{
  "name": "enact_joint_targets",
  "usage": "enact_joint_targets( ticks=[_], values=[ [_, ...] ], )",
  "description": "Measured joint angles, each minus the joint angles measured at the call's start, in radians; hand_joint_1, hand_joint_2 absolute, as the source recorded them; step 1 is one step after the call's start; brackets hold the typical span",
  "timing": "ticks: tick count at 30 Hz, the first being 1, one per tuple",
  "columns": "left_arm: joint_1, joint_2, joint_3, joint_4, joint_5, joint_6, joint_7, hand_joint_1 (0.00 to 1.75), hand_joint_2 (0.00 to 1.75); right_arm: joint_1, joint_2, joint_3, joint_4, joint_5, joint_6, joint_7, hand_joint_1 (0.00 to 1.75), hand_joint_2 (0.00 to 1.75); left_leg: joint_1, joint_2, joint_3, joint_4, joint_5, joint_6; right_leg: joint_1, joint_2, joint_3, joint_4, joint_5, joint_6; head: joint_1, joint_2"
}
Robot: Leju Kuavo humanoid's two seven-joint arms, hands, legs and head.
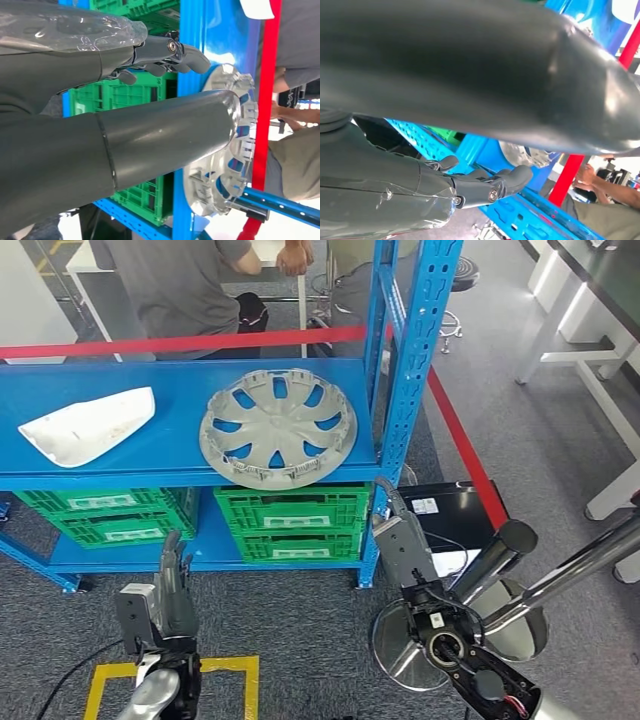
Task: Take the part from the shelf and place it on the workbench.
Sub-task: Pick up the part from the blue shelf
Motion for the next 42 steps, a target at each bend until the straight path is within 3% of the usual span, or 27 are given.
enact_joint_targets(
  ticks=[2, 4, 6, 8, 10, 11, 12, 13, 15, 17, 21, 23, 25, 27, 28, 29, 31, 32, 33, 35, 37, 39, 40, 42],
  values=[
    [0.000, 0.000, 0.000, 0.000, -0.002, 0.004, 0.000, 0.00, 0.00, 0.001, 0.000, -0.001, 0.001, 0.004, 0.000, 0.005, 0.00, 0.00, 0.001, -0.001, 0.000, 0.005, -0.009, -0.015, 0.003, 0.002, 0.030, -0.069, 0.007, -0.014, 0.005, 0.000],
    [0.000, 0.000, 0.000, -0.001, -0.004, 0.006, -0.001, 0.00, 0.00, 0.003, 0.000, -0.001, 0.001, 0.009, 0.000, 0.007, 0.00, 0.00, 0.000, -0.001, -0.001, 0.008, -0.011, -0.027, 0.008, 0.004, 0.037, -0.071, -0.002, -0.044, -0.001, 0.000],
    [-0.001, 0.001, 0.000, -0.002, -0.006, 0.006, -0.001, 0.00, 0.00, 0.005, 0.000, -0.003, -0.001, 0.011, 0.000, 0.007, 0.00, 0.00, 0.002, 0.003, -0.018, 0.051, -0.010, -0.034, 0.008, 0.004, 0.051, -0.074, -0.003, -0.063, -0.012, 0.000],
    [-0.002, 0.001, 0.000, -0.003, -0.006, 0.006, -0.001, 0.00, 0.00, 0.003, 0.000, -0.004, -0.003, 0.013, 0.000, 0.008, 0.00, 0.00, 0.003, 0.008, -0.090, 0.171, -0.025, -0.039, 0.008, 0.004, 0.069, -0.079, -0.012, -0.075, -0.025, 0.000],
    [0.000, 0.001, 0.000, -0.004, -0.006, 0.006, -0.001, 0.00, 0.00, 0.004, 0.000, -0.003, -0.003, 0.013, 0.001, 0.012, 0.00, 0.00, 0.002, 0.009, -0.188, 0.303, -0.070, -0.040, 0.011, 0.004, 0.087, -0.082, -0.026, -0.081, -0.036, 0.000],
    [0.001, 0.001, 0.000, -0.004, -0.006, 0.006, 0.000, 0.00, 0.00, 0.005, 0.000, -0.003, -0.003, 0.013, 0.002, 0.014, 0.00, 0.00, 0.001, 0.009, -0.224, 0.335, -0.088, -0.039, 0.013, 0.005, 0.098, -0.083, -0.035, -0.083, -0.039, 0.000],
    [0.002, 0.001, 0.000, -0.004, -0.006, 0.006, 0.000, 0.00, 0.00, 0.007, 0.000, -0.003, -0.003, 0.013, 0.002, 0.015, 0.00, 0.00, 0.001, 0.009, -0.242, 0.332, -0.089, -0.037, 0.014, 0.006, 0.111, -0.084, -0.045, -0.083, -0.042, 0.000],
    [0.002, 0.002, 0.000, -0.004, -0.005, 0.005, 0.000, 0.00, 0.00, 0.007, 0.000, -0.003, -0.002, 0.013, 0.002, 0.016, 0.00, 0.00, 0.001, 0.009, -0.242, 0.294, -0.068, -0.033, 0.015, 0.007, 0.126, -0.084, -0.056, -0.083, -0.043, 0.000],
    [0.002, 0.002, 0.000, -0.004, -0.004, 0.005, 0.000, 0.00, 0.00, 0.008, 0.000, -0.004, -0.003, 0.013, 0.001, 0.016, 0.00, 0.00, -0.001, 0.010, -0.205, 0.155, 0.026, -0.023, 0.017, 0.009, 0.154, -0.084, -0.079, -0.079, -0.048, 0.000],
    [0.001, 0.001, 0.000, -0.004, -0.003, 0.004, 0.000, 0.00, 0.00, 0.008, 0.000, -0.004, -0.003, 0.013, 0.001, 0.016, 0.00, 0.00, -0.006, 0.010, -0.174, 0.059, 0.083, -0.018, 0.021, 0.011, 0.168, -0.090, -0.103, -0.070, -0.053, 0.000],
    [-0.001, 0.000, 0.000, -0.006, 0.001, 0.004, -0.001, 0.00, 0.00, 0.008, -0.001, -0.008, -0.006, 0.013, 0.001, 0.015, 0.00, 0.00, -0.005, 0.004, -0.135, 0.029, 0.084, -0.003, 0.023, 0.010, 0.195, -0.067, -0.107, -0.046, -0.044, 0.000],
    [-0.002, 0.000, 0.000, -0.006, 0.003, 0.004, -0.001, 0.00, 0.00, 0.008, -0.001, -0.008, -0.007, 0.013, 0.002, 0.014, 0.00, 0.00, -0.009, 0.005, -0.107, 0.029, 0.073, 0.010, 0.021, 0.004, 0.142, 0.031, -0.120, -0.041, -0.033, 0.000],
    [0.000, 0.000, 0.000, -0.006, 0.004, 0.005, -0.002, 0.00, 0.00, 0.010, -0.002, -0.008, -0.007, 0.013, 0.002, 0.014, 0.00, 0.00, -0.016, 0.005, -0.085, 0.029, 0.053, 0.020, 0.024, 0.002, 0.052, 0.158, -0.172, -0.040, -0.024, 0.000],
    [0.003, 0.000, 0.000, -0.006, 0.005, 0.005, -0.002, 0.00, 0.00, 0.012, -0.003, -0.010, -0.006, 0.013, 0.002, 0.016, 0.00, 0.00, -0.025, 0.003, -0.058, 0.029, 0.030, 0.024, 0.031, 0.001, -0.013, 0.199, -0.227, -0.045, -0.015, 0.000],
    [0.004, 0.000, 0.000, -0.006, 0.005, 0.004, -0.002, 0.00, 0.00, 0.012, -0.003, -0.010, -0.006, 0.013, 0.002, 0.016, 0.00, 0.00, -0.030, 0.002, -0.042, 0.028, 0.018, 0.025, 0.036, 0.001, -0.023, 0.172, -0.226, -0.052, -0.011, 0.000],
    [0.004, -0.001, 0.000, -0.006, 0.005, 0.004, -0.002, 0.00, 0.00, 0.012, -0.003, -0.010, -0.006, 0.013, 0.002, 0.017, 0.00, 0.00, -0.035, 0.001, -0.024, 0.027, 0.005, 0.026, 0.042, 0.001, -0.021, 0.119, -0.194, -0.062, -0.008, 0.000],
    [0.005, -0.001, 0.000, -0.006, 0.006, 0.004, -0.003, 0.00, 0.00, 0.013, -0.005, -0.011, -0.006, 0.013, 0.002, 0.017, 0.00, 0.00, -0.041, -0.001, 0.008, 0.022, -0.017, 0.027, 0.064, 0.003, -0.003, -0.013, -0.061, -0.094, -0.009, 0.000],
    [0.005, -0.002, 0.000, -0.006, 0.006, 0.004, -0.004, 0.00, 0.00, 0.014, -0.006, -0.011, -0.007, 0.013, 0.002, 0.018, 0.00, 0.00, -0.041, -0.004, 0.021, 0.017, -0.026, 0.023, 0.075, 0.011, 0.008, -0.059, -0.006, -0.109, -0.012, 0.000],
    [0.006, -0.004, 0.000, -0.006, 0.007, 0.004, -0.004, 0.00, 0.00, 0.014, -0.007, -0.012, -0.008, 0.014, 0.002, 0.020, 0.00, 0.00, -0.041, -0.007, 0.034, 0.014, -0.030, 0.021, 0.084, 0.018, 0.019, -0.091, 0.030, -0.122, -0.014, 0.000],
    [0.004, -0.007, 0.000, -0.007, 0.008, 0.005, -0.006, 0.00, 0.00, 0.012, -0.008, -0.013, -0.010, 0.022, 0.005, 0.028, 0.00, 0.00, -0.044, -0.010, 0.048, 0.023, -0.021, 0.014, 0.084, 0.027, 0.055, -0.126, 0.037, -0.133, -0.010, 0.000],
    [0.000, -0.008, 0.000, -0.008, 0.007, 0.007, -0.010, 0.00, 0.00, 0.007, -0.008, -0.013, -0.011, 0.033, 0.012, 0.038, 0.00, 0.00, -0.047, -0.007, 0.029, 0.083, -0.011, 0.004, 0.071, 0.020, 0.101, -0.153, 0.042, -0.136, -0.005, 0.000],
    [-0.001, -0.006, 0.000, -0.008, 0.005, 0.013, -0.015, 0.00, 0.00, 0.005, -0.008, -0.011, -0.012, 0.042, 0.024, 0.050, 0.00, 0.00, -0.040, -0.004, -0.036, 0.188, -0.042, -0.012, 0.057, 0.014, 0.126, -0.164, 0.040, -0.133, -0.010, 0.000],
    [0.000, -0.005, 0.000, -0.009, 0.004, 0.018, -0.015, 0.00, 0.00, 0.005, -0.008, -0.011, -0.013, 0.045, 0.031, 0.058, 0.00, 0.00, -0.032, -0.003, -0.080, 0.241, -0.074, -0.021, 0.050, 0.013, 0.131, -0.165, 0.035, -0.128, -0.015, 0.000],
    [0.007, -0.002, 0.000, -0.010, 0.002, 0.028, -0.014, 0.00, 0.00, 0.004, -0.008, -0.009, -0.013, 0.055, 0.048, 0.077, 0.00, 0.00, -0.014, 0.002, -0.148, 0.287, -0.123, -0.044, 0.032, 0.014, 0.140, -0.163, 0.018, -0.113, -0.020, 0.000]
  ],
)
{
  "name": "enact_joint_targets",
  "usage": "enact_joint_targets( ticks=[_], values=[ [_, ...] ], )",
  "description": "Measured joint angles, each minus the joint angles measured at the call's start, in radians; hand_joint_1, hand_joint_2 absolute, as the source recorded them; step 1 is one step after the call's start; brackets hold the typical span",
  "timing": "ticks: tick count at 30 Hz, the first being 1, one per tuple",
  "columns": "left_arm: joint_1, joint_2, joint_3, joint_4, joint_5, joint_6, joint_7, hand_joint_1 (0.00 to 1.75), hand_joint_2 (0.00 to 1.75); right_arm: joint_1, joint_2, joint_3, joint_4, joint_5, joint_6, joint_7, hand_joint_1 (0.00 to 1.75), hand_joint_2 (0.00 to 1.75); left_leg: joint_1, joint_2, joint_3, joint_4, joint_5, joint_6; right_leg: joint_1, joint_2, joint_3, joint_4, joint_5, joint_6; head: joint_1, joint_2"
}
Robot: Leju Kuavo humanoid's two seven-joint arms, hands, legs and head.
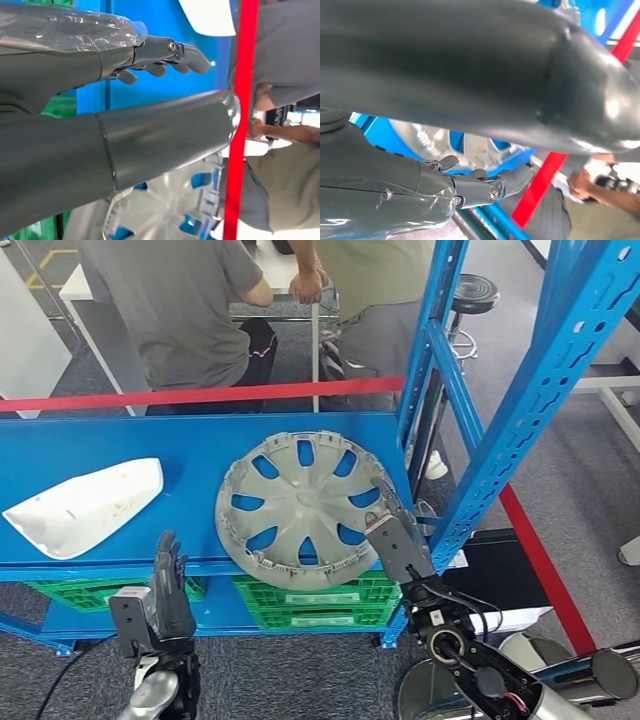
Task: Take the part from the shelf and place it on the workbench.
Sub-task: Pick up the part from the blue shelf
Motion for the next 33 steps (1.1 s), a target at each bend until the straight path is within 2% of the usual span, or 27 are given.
enact_joint_targets(
  ticks=[1, 2, 3, 4, 5, 6, 7, 8, 9, 10, 11, 13, 14, 15, 16, 17, 19, 20, 21, 22, 25, 26, 33],
  values=[
    [0.004, 0.002, 0.000, -0.002, -0.001, 0.004, 0.002, 0.00, 0.00, 0.000, 0.000, 0.001, 0.000, 0.006, 0.008, 0.010, 0.00, 0.00, 0.010, 0.003, -0.013, -0.020, 0.006, -0.012, -0.010, 0.001, 0.007, 0.003, -0.010, 0.010, -0.003, 0.000],
    [0.006, 0.004, 0.000, -0.004, -0.002, 0.007, 0.004, 0.00, 0.00, 0.000, 0.000, 0.003, 0.000, 0.011, 0.013, 0.020, 0.00, 0.00, 0.021, 0.006, -0.010, -0.072, 0.043, -0.026, -0.020, 0.001, 0.016, 0.008, -0.023, 0.021, -0.007, 0.000],
    [0.008, 0.006, 0.000, -0.006, -0.003, 0.009, 0.007, 0.00, 0.00, 0.000, 0.000, 0.004, 0.000, 0.015, 0.017, 0.027, 0.00, 0.00, 0.033, 0.009, 0.003, -0.143, 0.103, -0.041, -0.028, 0.001, 0.020, 0.016, -0.037, 0.033, -0.012, 0.000],
    [0.008, 0.008, 0.000, -0.007, -0.004, 0.009, 0.010, 0.00, 0.00, 0.000, 0.000, 0.004, 0.000, 0.019, 0.020, 0.033, 0.00, 0.00, 0.041, 0.015, 0.013, -0.203, 0.152, -0.051, -0.033, 0.001, 0.025, 0.030, -0.053, 0.044, -0.020, 0.000],
    [0.010, 0.009, 0.000, -0.007, -0.004, 0.010, 0.012, 0.00, 0.00, -0.001, -0.001, 0.005, 0.000, 0.023, 0.023, 0.039, 0.00, 0.00, 0.046, 0.021, 0.016, -0.239, 0.181, -0.050, -0.035, 0.002, 0.024, 0.044, -0.069, 0.056, -0.027, 0.000],
    [0.013, 0.010, 0.000, -0.008, -0.005, 0.010, 0.014, 0.00, 0.00, -0.002, -0.002, 0.005, -0.001, 0.030, 0.027, 0.046, 0.00, 0.44, 0.048, 0.026, 0.012, -0.249, 0.198, -0.042, -0.034, 0.001, 0.020, 0.055, -0.082, 0.067, -0.032, 0.000],
    [0.016, 0.011, 0.000, -0.010, -0.006, 0.010, 0.016, 0.00, 0.00, -0.003, -0.003, 0.006, -0.002, 0.038, 0.031, 0.053, 0.00, 0.87, 0.046, 0.029, 0.004, -0.238, 0.192, -0.027, -0.034, 0.001, 0.019, 0.063, -0.094, 0.074, -0.033, 0.000],
    [0.018, 0.011, 0.000, -0.012, -0.006, 0.010, 0.016, 0.00, 0.00, -0.004, -0.003, 0.008, -0.005, 0.048, 0.035, 0.060, 0.00, 1.31, 0.044, 0.027, 0.000, -0.225, 0.190, -0.011, -0.035, 0.000, 0.017, 0.065, -0.103, 0.081, -0.028, 0.000],
    [0.018, 0.010, 0.000, -0.014, -0.007, 0.009, 0.016, 0.00, 0.00, -0.005, -0.005, 0.009, -0.007, 0.059, 0.041, 0.069, 0.00, 1.75, 0.044, 0.025, 0.000, -0.221, 0.193, -0.002, -0.037, -0.003, 0.017, 0.072, -0.115, 0.085, -0.019, 0.000],
    [0.015, 0.009, 0.000, -0.016, -0.008, 0.009, 0.016, 0.00, 0.00, -0.006, -0.008, 0.011, -0.011, 0.073, 0.048, 0.080, 0.00, 1.75, 0.043, 0.023, 0.002, -0.218, 0.187, 0.006, -0.039, -0.006, 0.010, 0.095, -0.133, 0.087, -0.010, 0.000],
    [0.012, 0.008, 0.000, -0.017, -0.009, 0.008, 0.016, 0.00, 0.00, -0.010, -0.011, 0.013, -0.015, 0.089, 0.057, 0.093, 0.00, 1.75, 0.041, 0.021, 0.006, -0.218, 0.184, 0.013, -0.039, -0.009, -0.010, 0.140, -0.158, 0.088, 0.000, 0.000],
    [0.007, 0.007, 0.000, -0.018, -0.009, 0.006, 0.015, 0.00, 0.00, -0.016, -0.018, 0.017, -0.021, 0.122, 0.073, 0.120, 0.00, 1.75, 0.033, 0.020, 0.017, -0.221, 0.175, 0.024, -0.032, -0.014, -0.087, 0.281, -0.210, 0.086, 0.020, 0.000],
    [0.006, 0.007, 0.000, -0.018, -0.009, 0.005, 0.015, 0.00, 0.00, -0.018, -0.021, 0.019, -0.024, 0.133, 0.079, 0.130, 0.00, 1.75, 0.029, 0.019, 0.023, -0.222, 0.171, 0.029, -0.028, -0.014, -0.128, 0.346, -0.223, 0.083, 0.027, 0.000],
    [0.006, 0.007, 0.000, -0.018, -0.009, 0.004, 0.016, 0.00, 0.00, -0.018, -0.023, 0.021, -0.026, 0.140, 0.083, 0.136, 0.00, 1.75, 0.025, 0.019, 0.030, -0.222, 0.166, 0.032, -0.024, -0.013, -0.157, 0.382, -0.220, 0.079, 0.033, 0.000],
    [0.006, 0.007, 0.000, -0.018, -0.009, 0.003, 0.016, 0.00, 0.00, -0.018, -0.025, 0.024, -0.028, 0.143, 0.085, 0.140, 0.00, 1.75, 0.021, 0.017, 0.038, -0.222, 0.160, 0.034, -0.021, -0.014, -0.171, 0.382, -0.197, 0.073, 0.037, 0.000],
    [0.006, 0.007, 0.000, -0.019, -0.009, 0.003, 0.016, 0.00, 0.00, -0.018, -0.026, 0.026, -0.031, 0.143, 0.087, 0.142, 0.00, 1.75, 0.018, 0.016, 0.048, -0.223, 0.154, 0.035, -0.016, -0.013, -0.166, 0.343, -0.156, 0.065, 0.041, 0.000],
    [0.004, 0.006, 0.000, -0.020, -0.009, 0.002, 0.016, 0.00, 0.00, -0.020, -0.029, 0.030, -0.037, 0.144, 0.088, 0.144, 0.00, 1.75, 0.012, 0.013, 0.066, -0.224, 0.143, 0.034, -0.004, -0.013, -0.129, 0.214, -0.064, 0.045, 0.045, 0.000],
    [0.003, 0.005, 0.000, -0.020, -0.009, 0.002, 0.016, 0.00, 0.00, -0.021, -0.031, 0.031, -0.041, 0.145, 0.089, 0.144, 0.00, 1.75, 0.010, 0.011, 0.071, -0.225, 0.139, 0.032, 0.001, -0.014, -0.110, 0.159, -0.038, 0.038, 0.045, 0.000],
    [0.002, 0.004, 0.000, -0.021, -0.009, 0.002, 0.016, 0.00, 0.00, -0.023, -0.033, 0.032, -0.044, 0.146, 0.091, 0.147, 0.00, 1.75, 0.008, 0.010, 0.073, -0.226, 0.137, 0.029, 0.006, -0.014, -0.099, 0.126, -0.029, 0.034, 0.044, 0.000],
    [0.002, 0.004, 0.000, -0.021, -0.009, 0.001, 0.016, 0.00, 0.00, -0.024, -0.034, 0.033, -0.046, 0.150, 0.097, 0.153, 0.00, 1.75, 0.005, 0.010, 0.072, -0.225, 0.134, 0.031, 0.006, -0.014, -0.094, 0.111, -0.030, 0.039, 0.042, 0.000],
    [0.002, 0.006, 0.000, -0.021, -0.010, 0.000, 0.017, 0.00, 0.00, -0.026, -0.036, 0.035, -0.059, 0.178, 0.143, 0.200, 0.00, 1.75, -0.001, 0.013, 0.074, -0.229, 0.133, 0.051, -0.001, -0.011, -0.090, 0.096, -0.029, 0.062, 0.031, 0.000],
    [0.001, 0.006, 0.000, -0.021, -0.010, 0.000, 0.018, 0.00, 0.00, -0.028, -0.038, 0.037, -0.064, 0.194, 0.165, 0.223, 0.00, 1.75, -0.001, 0.013, 0.076, -0.234, 0.136, 0.053, -0.001, -0.010, -0.090, 0.095, -0.029, 0.063, 0.025, 0.000],
    [0.002, 0.012, 0.000, -0.030, -0.013, 0.011, 0.030, 0.00, 0.00, -0.046, -0.053, 0.058, -0.097, 0.329, 0.273, 0.348, 0.00, 1.75, -0.001, 0.013, 0.085, -0.252, 0.142, 0.041, -0.001, -0.010, -0.090, 0.095, -0.032, 0.054, -0.001, 0.000]
  ],
)
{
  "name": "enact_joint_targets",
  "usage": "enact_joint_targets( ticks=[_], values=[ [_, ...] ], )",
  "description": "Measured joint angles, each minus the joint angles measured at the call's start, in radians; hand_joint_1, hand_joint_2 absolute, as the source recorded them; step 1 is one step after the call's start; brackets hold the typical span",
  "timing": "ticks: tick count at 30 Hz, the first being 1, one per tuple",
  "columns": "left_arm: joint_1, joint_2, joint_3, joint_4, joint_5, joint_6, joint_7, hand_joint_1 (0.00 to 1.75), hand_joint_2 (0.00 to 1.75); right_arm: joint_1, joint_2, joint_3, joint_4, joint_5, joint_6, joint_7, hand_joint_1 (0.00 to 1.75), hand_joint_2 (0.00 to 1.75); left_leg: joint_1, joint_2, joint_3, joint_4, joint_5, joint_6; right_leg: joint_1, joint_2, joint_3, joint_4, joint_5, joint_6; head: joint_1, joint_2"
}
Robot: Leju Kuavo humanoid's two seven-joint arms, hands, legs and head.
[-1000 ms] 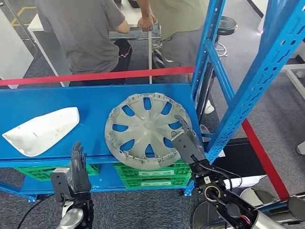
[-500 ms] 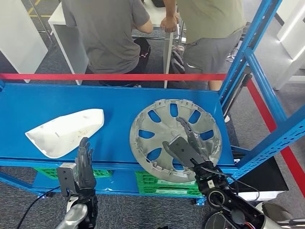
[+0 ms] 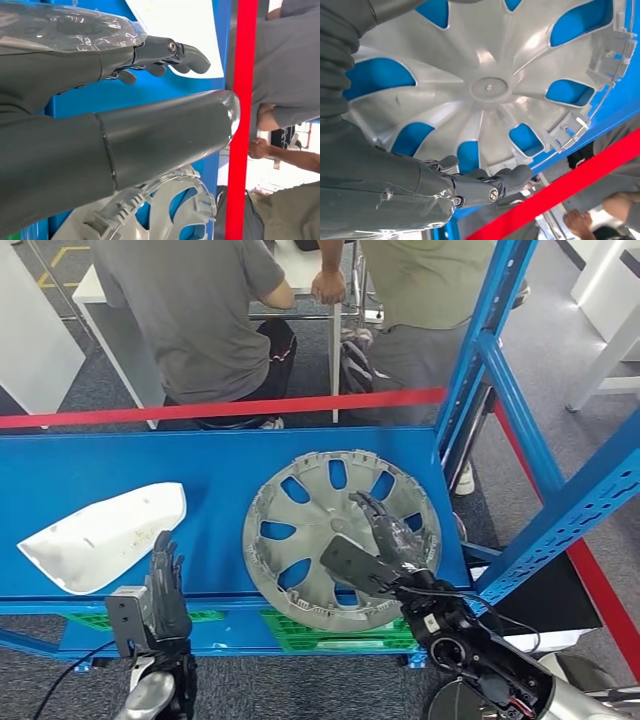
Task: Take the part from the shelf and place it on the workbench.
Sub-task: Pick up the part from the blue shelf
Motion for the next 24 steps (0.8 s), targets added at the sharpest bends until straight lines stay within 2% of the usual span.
enact_joint_targets(
  ticks=[7, 14, 19, 24],
  values=[
    [0.005, 0.001, 0.000, -0.008, 0.000, 0.004, 0.001, 0.00, 0.00, -0.018, -0.020, 0.018, -0.031, 0.099, 0.104, 0.099, 0.00, 1.75, 0.000, 0.000, 0.002, -0.004, 0.001, -0.011, 0.000, 0.000, 0.000, 0.000, -0.001, -0.003, -0.009, 0.000],
    [0.014, 0.007, 0.001, -0.022, -0.002, 0.011, 0.004, 0.00, 0.00, -0.026, -0.050, 0.043, -0.078, 0.189, 0.281, 0.215, 0.00, 1.75, -0.003, -0.001, 0.002, -0.004, 0.001, -0.012, -0.003, -0.001, 0.001, 0.000, -0.001, -0.003, -0.008, 0.000],
    [0.025, 0.010, 0.003, -0.033, -0.004, 0.017, 0.005, 0.00, 0.00, -0.038, -0.066, 0.065, -0.102, 0.201, 0.366, 0.240, 0.00, 1.75, -0.005, -0.001, 0.002, -0.004, 0.001, -0.012, -0.004, -0.001, 0.001, -0.001, 0.000, -0.003, -0.009, 0.000],
    [0.031, 0.012, 0.006, -0.038, -0.006, 0.018, 0.006, 0.00, 0.00, -0.048, -0.076, 0.083, -0.114, 0.201, 0.379, 0.245, 0.00, 1.75, -0.005, -0.001, 0.002, -0.004, 0.001, -0.012, -0.004, -0.001, 0.002, -0.001, 0.000, -0.003, -0.009, 0.000]
  ],
)
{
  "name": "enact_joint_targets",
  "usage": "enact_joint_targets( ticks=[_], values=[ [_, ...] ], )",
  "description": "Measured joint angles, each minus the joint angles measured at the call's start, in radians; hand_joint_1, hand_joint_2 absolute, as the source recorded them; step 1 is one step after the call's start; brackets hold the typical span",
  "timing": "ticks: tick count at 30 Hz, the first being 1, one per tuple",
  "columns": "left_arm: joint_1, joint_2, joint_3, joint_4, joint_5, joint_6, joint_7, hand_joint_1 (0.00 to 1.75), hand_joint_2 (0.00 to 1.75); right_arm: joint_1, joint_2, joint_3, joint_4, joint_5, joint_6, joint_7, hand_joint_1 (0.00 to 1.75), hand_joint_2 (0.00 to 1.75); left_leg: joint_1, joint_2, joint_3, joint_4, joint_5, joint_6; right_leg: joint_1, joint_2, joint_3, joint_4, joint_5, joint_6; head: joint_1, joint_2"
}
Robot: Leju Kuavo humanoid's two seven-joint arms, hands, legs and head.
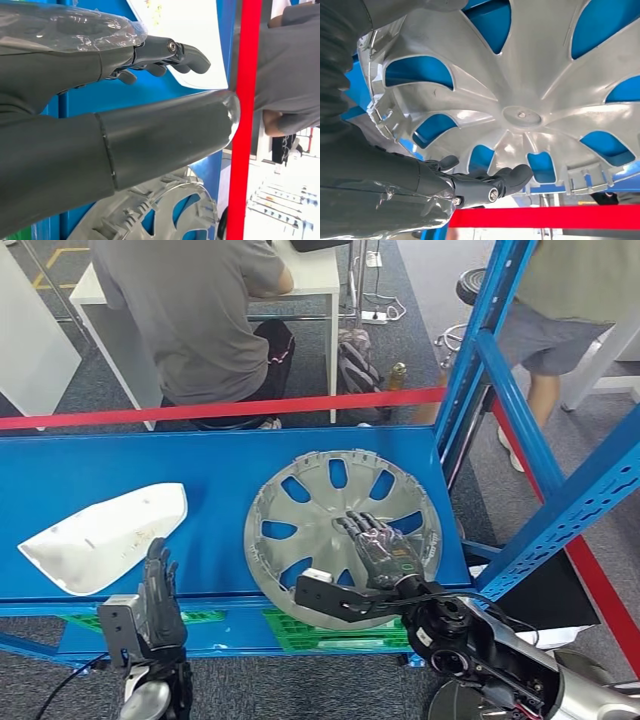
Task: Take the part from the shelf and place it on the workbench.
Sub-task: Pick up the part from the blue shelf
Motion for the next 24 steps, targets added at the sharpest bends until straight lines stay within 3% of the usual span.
enact_joint_targets(
  ticks=[24],
  values=[
    [0.011, 0.004, 0.012, -0.012, -0.008, 0.005, 0.006, 0.00, 0.00, -0.067, -0.021, 0.065, -0.057, -0.050, -0.011, -0.017, 0.00, 1.75, 0.000, 0.000, 0.000, 0.000, 0.000, 0.000, 0.000, 0.000, 0.000, 0.000, 0.000, 0.000, -0.002, 0.000]
  ],
)
